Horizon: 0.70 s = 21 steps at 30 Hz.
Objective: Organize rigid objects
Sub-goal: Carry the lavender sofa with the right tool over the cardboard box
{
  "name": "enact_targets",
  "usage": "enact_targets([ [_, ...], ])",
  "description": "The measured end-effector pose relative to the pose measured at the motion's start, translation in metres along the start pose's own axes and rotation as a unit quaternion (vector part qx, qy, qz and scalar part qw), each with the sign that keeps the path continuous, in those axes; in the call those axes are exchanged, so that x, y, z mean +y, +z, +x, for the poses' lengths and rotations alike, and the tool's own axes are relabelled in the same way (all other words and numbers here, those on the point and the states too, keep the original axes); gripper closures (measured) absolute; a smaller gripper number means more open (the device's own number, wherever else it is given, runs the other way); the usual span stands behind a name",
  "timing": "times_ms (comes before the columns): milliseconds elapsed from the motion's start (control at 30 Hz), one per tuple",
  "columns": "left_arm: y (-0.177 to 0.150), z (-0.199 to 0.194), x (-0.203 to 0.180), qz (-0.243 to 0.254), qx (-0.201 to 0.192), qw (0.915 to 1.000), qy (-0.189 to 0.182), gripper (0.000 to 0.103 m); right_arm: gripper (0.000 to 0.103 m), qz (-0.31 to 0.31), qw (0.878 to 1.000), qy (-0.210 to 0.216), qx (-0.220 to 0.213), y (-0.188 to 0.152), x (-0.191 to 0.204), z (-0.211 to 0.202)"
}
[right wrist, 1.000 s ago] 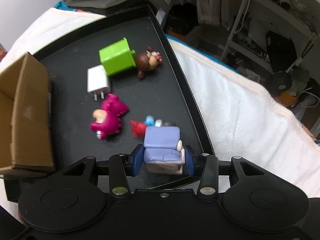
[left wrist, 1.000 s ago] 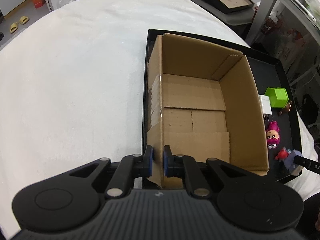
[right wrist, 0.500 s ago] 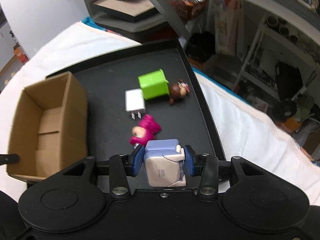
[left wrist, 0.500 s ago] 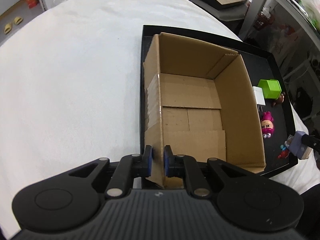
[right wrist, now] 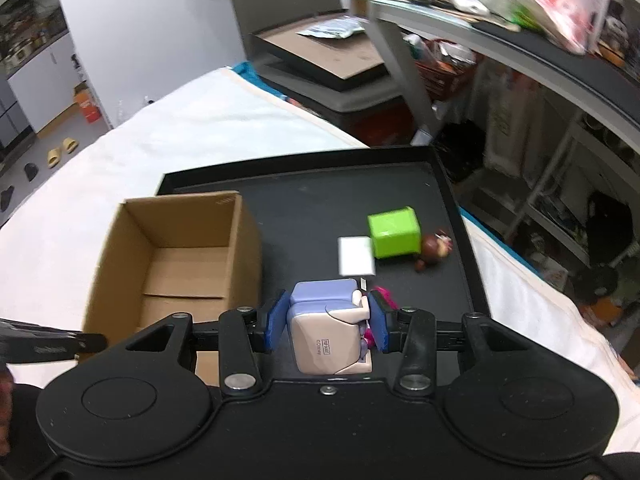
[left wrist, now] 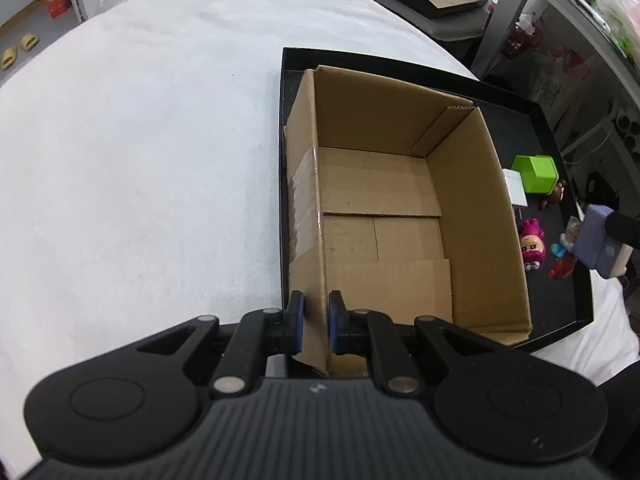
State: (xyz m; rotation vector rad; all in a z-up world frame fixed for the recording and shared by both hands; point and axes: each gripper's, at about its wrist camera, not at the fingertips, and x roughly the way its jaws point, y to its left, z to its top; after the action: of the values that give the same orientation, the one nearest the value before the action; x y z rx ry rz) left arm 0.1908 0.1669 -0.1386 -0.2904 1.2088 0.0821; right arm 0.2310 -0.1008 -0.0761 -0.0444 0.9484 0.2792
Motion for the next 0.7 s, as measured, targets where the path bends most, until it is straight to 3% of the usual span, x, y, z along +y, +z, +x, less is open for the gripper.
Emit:
enact_targets([
  [700, 0.000, 0.002, 0.011, -0.010, -0.001, 0.9996, -0.025, 0.091, 0.061, -0.051, 0.997, 0.059, -0.010, 0.036, 0.076, 0.010],
])
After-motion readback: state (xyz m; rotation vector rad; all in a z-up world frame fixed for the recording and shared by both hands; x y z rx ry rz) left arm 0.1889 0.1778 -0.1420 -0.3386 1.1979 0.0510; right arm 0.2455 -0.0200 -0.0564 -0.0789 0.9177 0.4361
